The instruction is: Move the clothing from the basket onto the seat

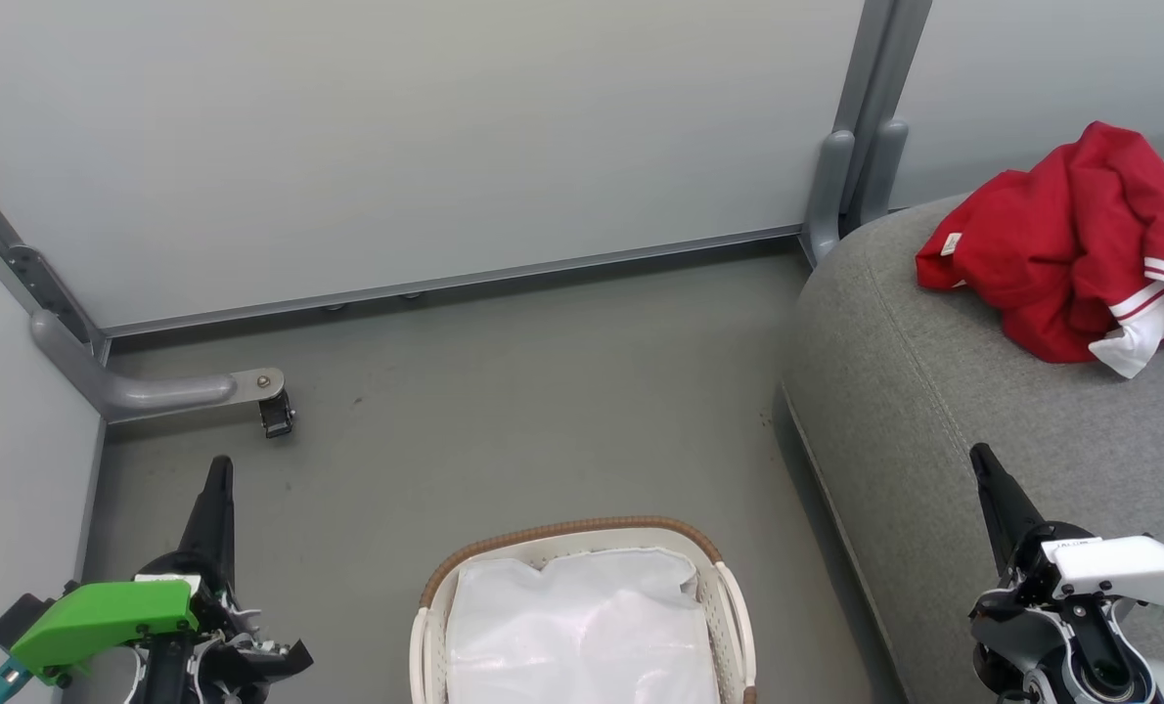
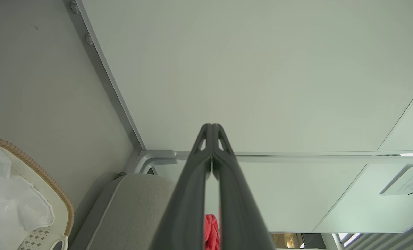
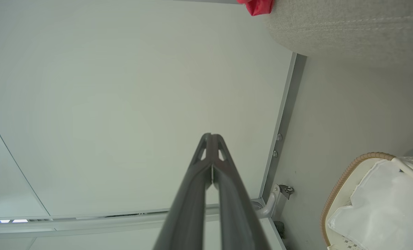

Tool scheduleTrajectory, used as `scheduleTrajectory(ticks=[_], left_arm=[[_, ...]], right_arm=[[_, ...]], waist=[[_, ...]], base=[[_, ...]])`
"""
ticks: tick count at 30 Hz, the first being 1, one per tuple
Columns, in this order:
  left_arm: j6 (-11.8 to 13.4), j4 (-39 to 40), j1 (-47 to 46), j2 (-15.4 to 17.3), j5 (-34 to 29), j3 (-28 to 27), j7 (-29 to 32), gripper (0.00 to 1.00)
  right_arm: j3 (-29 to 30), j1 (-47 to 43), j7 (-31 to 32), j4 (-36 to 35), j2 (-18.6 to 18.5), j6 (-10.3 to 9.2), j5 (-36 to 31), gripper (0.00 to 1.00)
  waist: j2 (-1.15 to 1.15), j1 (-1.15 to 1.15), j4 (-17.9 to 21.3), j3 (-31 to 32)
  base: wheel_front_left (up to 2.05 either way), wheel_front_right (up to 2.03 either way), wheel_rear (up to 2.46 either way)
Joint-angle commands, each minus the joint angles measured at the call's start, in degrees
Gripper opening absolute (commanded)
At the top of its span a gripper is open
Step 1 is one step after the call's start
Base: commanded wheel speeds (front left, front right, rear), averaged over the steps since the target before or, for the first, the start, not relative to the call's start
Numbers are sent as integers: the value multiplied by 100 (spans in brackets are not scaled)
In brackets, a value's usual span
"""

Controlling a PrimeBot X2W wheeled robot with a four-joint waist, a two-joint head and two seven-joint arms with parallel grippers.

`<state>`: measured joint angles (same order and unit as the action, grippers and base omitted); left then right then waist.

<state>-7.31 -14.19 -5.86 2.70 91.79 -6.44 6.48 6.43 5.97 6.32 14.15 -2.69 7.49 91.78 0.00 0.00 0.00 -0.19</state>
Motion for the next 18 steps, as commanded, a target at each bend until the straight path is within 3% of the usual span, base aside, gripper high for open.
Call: scheduleTrajectory(ticks=[1,18], left_arm=[[-38,23,-72,32,81,-25,30,0],[-33,22,-71,32,72,-21,27,0]], right_arm=[[27,39,39,-29,-35,0,90,0],[24,37,36,-25,-35,0,74,0]], waist=[[0,0,0,1],[0,0,0,1]], base=[[0,0,0],[0,0,0]])
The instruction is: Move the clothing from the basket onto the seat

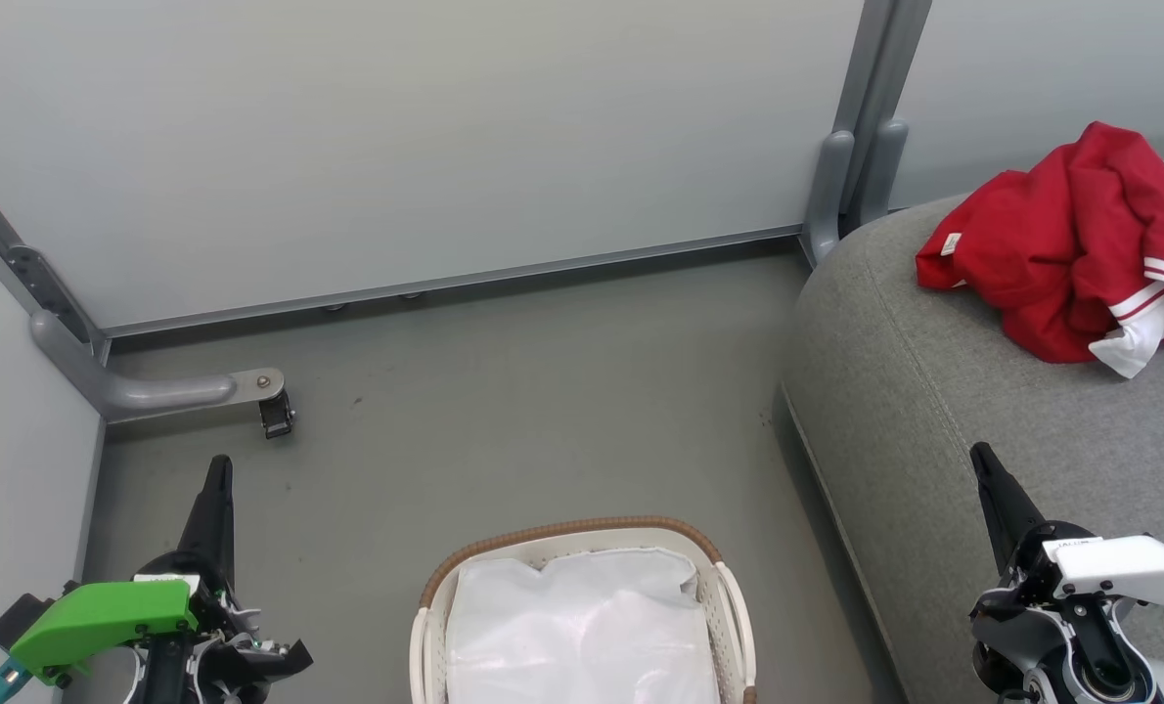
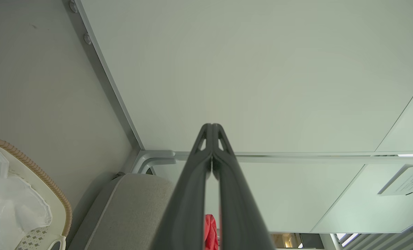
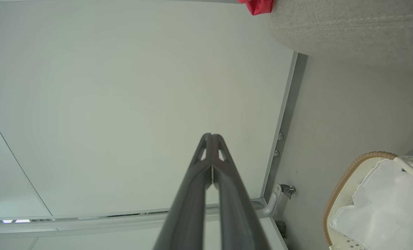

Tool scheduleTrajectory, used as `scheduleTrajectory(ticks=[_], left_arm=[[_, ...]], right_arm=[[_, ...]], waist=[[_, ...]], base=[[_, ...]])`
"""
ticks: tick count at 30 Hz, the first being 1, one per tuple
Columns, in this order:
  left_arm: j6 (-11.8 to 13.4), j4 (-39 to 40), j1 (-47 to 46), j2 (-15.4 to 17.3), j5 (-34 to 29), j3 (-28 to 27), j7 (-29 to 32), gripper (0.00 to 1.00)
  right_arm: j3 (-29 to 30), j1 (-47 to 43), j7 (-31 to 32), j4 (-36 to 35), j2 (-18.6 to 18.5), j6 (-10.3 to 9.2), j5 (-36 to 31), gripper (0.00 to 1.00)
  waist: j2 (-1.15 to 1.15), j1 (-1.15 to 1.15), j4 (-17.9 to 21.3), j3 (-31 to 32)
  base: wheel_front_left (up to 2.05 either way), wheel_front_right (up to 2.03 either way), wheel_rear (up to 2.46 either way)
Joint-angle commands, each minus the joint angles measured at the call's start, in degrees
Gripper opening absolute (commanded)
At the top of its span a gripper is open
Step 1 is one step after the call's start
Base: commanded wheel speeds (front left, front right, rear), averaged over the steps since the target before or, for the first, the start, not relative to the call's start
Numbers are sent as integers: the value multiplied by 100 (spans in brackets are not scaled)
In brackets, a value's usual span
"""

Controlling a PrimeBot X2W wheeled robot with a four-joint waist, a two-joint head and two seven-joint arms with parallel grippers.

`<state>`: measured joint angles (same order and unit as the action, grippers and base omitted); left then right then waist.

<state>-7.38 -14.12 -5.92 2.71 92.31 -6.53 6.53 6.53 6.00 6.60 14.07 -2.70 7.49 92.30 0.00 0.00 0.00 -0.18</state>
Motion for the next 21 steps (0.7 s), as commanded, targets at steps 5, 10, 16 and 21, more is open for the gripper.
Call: scheduleTrajectory(ticks=[5,10,16,21], left_arm=[[-26,15,-65,31,19,-12,21,0],[-26,15,-65,31,19,-12,20,0],[-26,16,-65,31,19,-12,20,0],[-26,16,-65,31,19,-12,20,0]], right_arm=[[14,34,8,-18,-34,0,22,0],[14,34,8,-18,-34,0,22,0],[14,34,8,-17,-34,0,22,0],[13,34,8,-17,-34,0,22,0]], waist=[[0,0,0,0],[0,0,0,0],[0,0,0,0],[0,0,0,0]], base=[[0,0,0],[0,0,0],[0,0,0],[0,0,0]])
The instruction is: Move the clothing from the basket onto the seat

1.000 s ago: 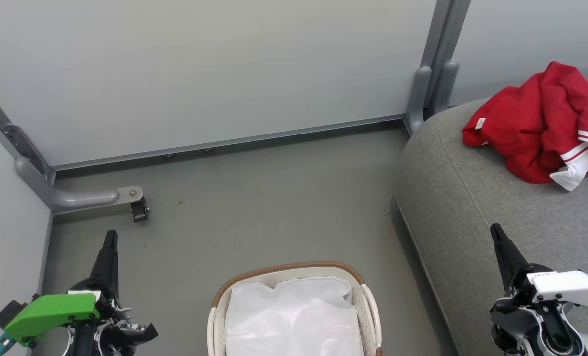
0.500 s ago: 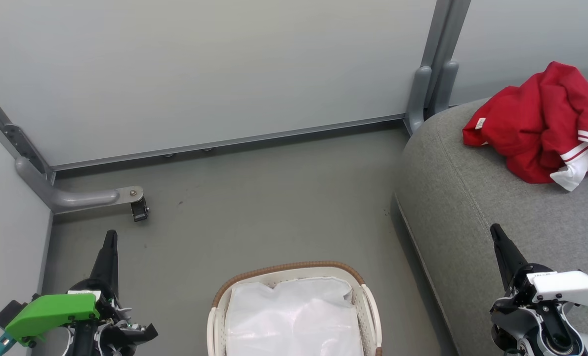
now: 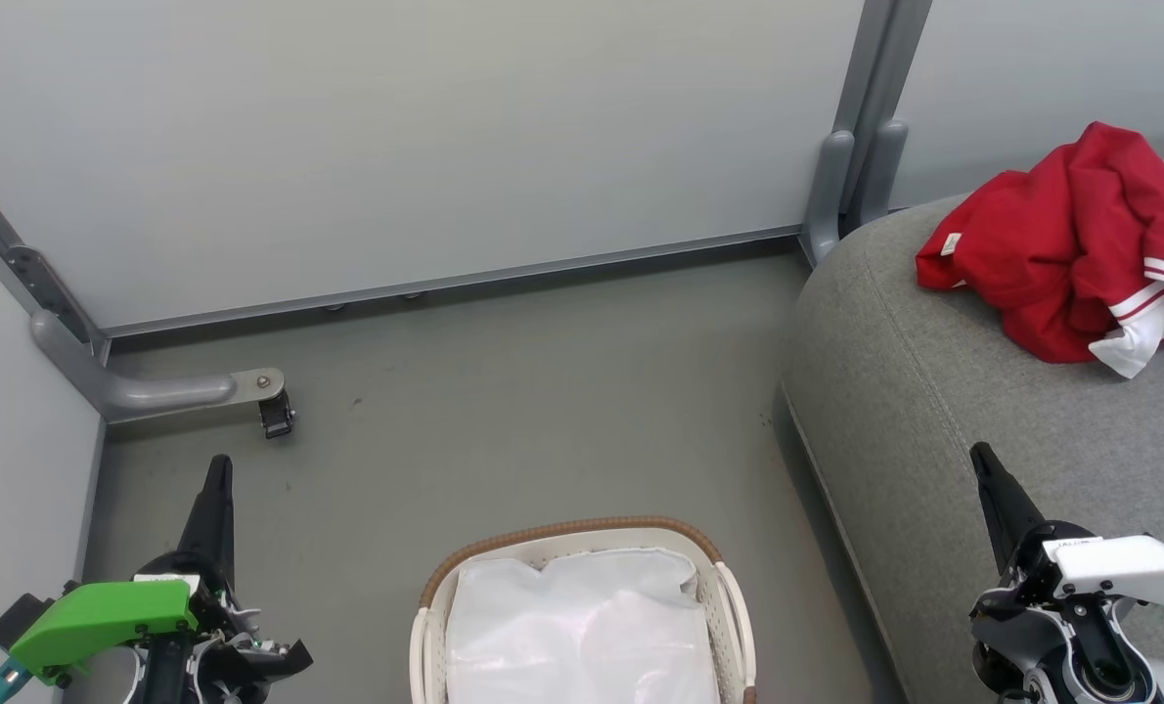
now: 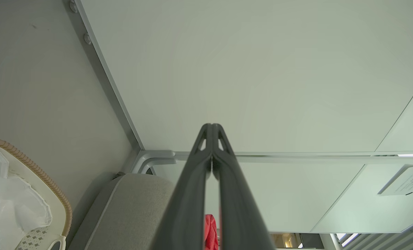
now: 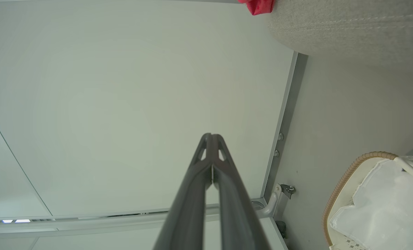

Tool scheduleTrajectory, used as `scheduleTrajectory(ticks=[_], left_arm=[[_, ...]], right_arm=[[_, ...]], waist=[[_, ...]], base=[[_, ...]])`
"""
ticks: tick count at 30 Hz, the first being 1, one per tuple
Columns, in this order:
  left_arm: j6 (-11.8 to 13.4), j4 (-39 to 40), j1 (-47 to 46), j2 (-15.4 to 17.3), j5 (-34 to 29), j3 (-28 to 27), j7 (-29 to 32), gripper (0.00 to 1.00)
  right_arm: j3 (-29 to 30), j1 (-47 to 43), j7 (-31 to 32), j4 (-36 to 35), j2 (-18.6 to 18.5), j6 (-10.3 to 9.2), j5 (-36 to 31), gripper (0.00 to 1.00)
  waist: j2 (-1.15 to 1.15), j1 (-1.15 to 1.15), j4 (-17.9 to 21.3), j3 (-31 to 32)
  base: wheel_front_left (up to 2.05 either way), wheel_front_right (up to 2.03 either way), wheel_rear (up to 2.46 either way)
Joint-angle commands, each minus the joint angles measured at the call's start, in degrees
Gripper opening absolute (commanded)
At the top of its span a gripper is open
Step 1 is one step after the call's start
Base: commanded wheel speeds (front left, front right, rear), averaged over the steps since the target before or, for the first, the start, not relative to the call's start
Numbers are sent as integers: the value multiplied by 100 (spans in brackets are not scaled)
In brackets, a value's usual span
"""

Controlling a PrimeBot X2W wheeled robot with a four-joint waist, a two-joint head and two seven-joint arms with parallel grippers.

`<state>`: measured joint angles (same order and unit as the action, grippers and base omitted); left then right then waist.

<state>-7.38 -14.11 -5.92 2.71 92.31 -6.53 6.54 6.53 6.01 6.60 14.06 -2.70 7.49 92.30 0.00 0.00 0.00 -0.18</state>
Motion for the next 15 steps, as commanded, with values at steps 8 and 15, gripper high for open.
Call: scheduleTrajectory(ticks=[8,15], left_arm=[[-26,15,-65,31,20,-12,19,0],[-26,15,-65,31,20,-11,18,0]], right_arm=[[12,32,8,-16,-34,0,22,0],[13,32,8,-16,-34,0,22,0]], waist=[[0,0,0,0],[0,0,0,0]], base=[[0,0,0],[0,0,0]])
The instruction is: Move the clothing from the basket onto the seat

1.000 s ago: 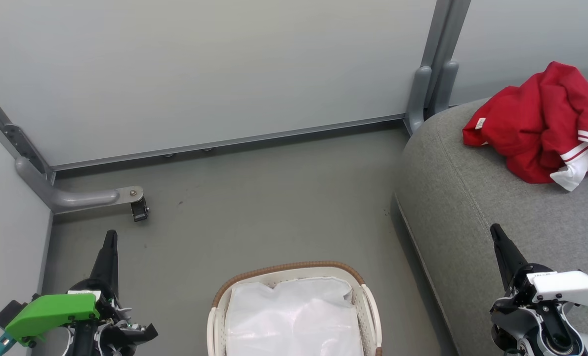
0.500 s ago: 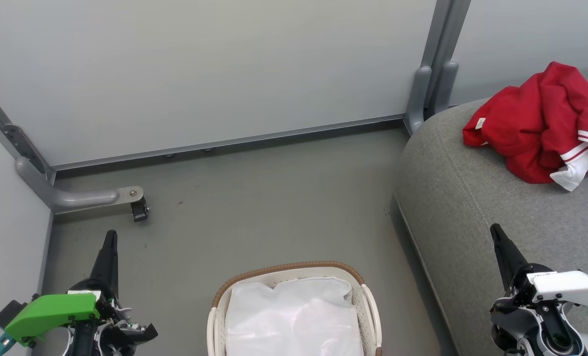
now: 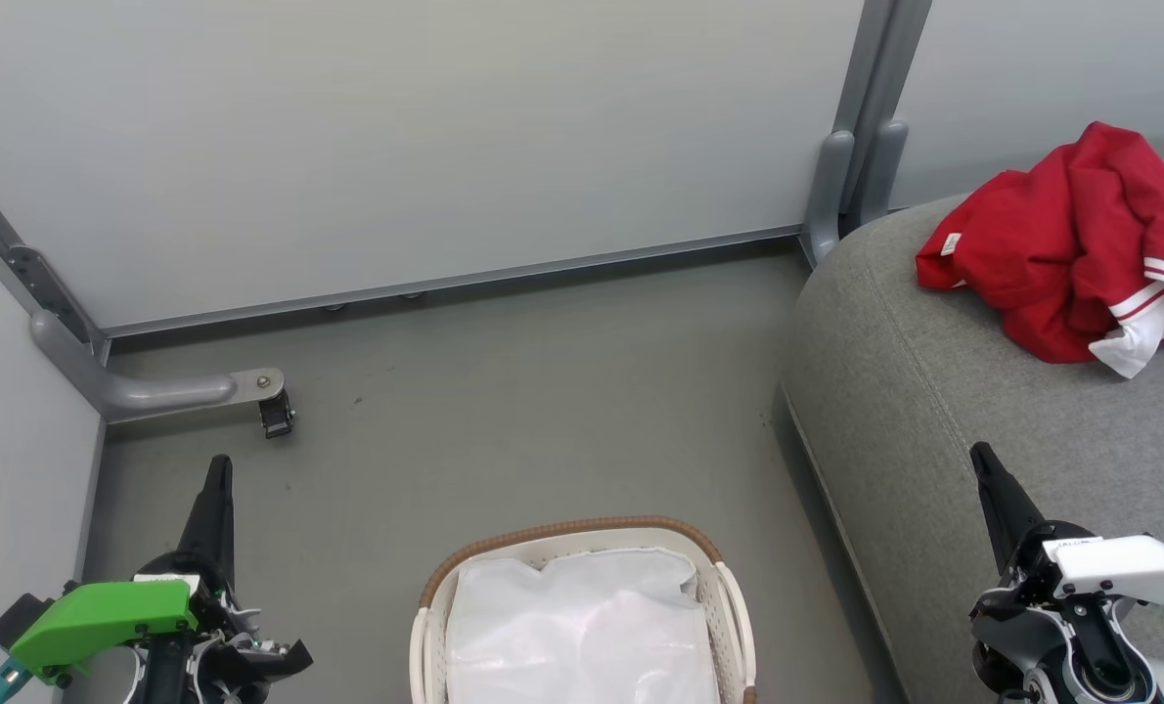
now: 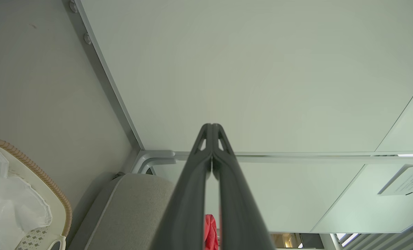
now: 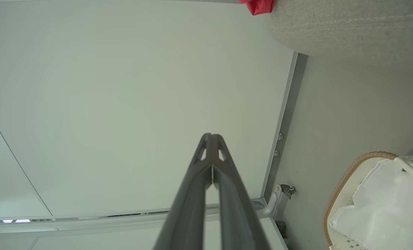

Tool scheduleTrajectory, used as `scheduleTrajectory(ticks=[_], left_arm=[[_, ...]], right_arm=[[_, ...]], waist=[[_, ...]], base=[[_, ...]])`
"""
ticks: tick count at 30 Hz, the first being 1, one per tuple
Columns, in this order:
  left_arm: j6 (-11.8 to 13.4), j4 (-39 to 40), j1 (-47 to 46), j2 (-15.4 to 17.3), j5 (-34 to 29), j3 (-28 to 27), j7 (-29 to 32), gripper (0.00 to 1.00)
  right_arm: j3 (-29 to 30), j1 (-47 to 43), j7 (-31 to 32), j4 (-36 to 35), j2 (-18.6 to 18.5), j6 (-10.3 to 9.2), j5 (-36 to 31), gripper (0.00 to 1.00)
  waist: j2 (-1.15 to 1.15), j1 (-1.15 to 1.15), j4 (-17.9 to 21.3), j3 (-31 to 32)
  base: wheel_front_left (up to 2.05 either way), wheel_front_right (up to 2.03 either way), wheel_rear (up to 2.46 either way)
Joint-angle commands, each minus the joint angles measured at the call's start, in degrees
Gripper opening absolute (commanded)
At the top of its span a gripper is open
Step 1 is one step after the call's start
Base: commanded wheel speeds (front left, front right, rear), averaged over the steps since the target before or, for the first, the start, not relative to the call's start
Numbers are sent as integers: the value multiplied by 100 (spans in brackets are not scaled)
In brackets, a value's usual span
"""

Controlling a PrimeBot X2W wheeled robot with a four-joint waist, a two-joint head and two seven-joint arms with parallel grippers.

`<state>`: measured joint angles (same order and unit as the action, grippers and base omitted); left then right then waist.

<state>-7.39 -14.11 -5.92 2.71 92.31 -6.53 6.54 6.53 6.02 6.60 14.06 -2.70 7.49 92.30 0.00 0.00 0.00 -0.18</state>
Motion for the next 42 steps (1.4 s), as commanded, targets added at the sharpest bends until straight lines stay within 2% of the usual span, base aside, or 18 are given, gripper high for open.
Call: scheduleTrajectory(ticks=[1,42], left_arm=[[-24,15,-65,31,20,-11,18,0],[-25,16,-64,31,19,-11,19,0]], right_arm=[[13,32,8,-16,-34,0,22,0],[12,31,7,-16,-33,0,22,0]], waist=[[0,0,0,0],[0,0,0,0]], base=[[0,0,0],[0,0,0]])
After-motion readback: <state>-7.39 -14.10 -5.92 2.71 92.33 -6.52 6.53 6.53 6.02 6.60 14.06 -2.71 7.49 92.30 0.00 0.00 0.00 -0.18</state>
